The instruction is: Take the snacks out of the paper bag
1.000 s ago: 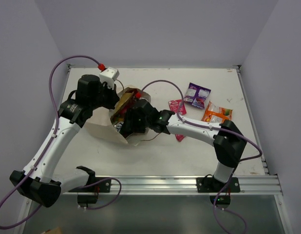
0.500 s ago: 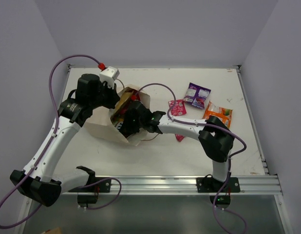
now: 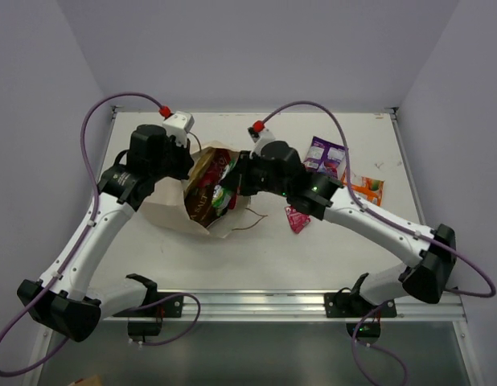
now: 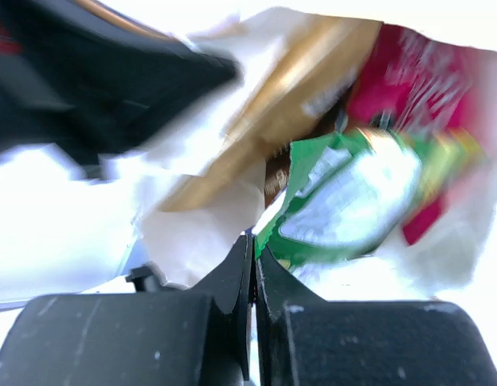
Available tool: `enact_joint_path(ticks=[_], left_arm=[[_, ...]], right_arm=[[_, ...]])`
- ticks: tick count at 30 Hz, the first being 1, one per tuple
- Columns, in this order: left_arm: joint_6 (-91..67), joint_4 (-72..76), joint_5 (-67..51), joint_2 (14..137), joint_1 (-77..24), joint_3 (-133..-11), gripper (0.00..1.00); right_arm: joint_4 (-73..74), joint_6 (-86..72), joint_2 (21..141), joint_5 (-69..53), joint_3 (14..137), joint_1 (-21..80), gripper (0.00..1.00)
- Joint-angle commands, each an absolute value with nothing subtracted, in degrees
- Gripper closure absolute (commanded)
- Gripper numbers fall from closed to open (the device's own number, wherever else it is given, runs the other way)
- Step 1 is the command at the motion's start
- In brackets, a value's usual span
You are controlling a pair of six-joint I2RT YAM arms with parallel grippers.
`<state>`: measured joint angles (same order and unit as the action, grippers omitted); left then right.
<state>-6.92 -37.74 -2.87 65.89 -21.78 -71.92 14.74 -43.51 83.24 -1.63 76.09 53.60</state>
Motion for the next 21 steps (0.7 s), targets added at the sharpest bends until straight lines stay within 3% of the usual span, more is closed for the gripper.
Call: enact_joint_path(ticks=[1,7,12,17,21], left_arm=[[-7.3,-36.7,1.7,65.3,-21.5,-70.4,1.0],[-7.3,-36.7,3.6,65.5,-21.6,-69.9,1.0],[-7.0,-37.4,5.4,65.7,-21.6,-70.0,1.0],[-7.2,-38.2,4.7,64.6,-21.6,-70.1,1.0],[-7.3,-39.0,4.0,64.0,-21.6,-71.1,1.0]], right_arm=[[18.7,-35.4,76.1,-1.3,81.1,51.3,1.0],[25.2,-30.8,68.7,-3.0,84.8,42.0,1.0],[28.0,-26.6,69.4,-4.3,88.3,33.4,1.0],[27.9,-25.1,78.8,-4.2,96.9,28.7,1.0],[26.5,-26.7,93.6,-3.3,107.0,28.4,1.0]])
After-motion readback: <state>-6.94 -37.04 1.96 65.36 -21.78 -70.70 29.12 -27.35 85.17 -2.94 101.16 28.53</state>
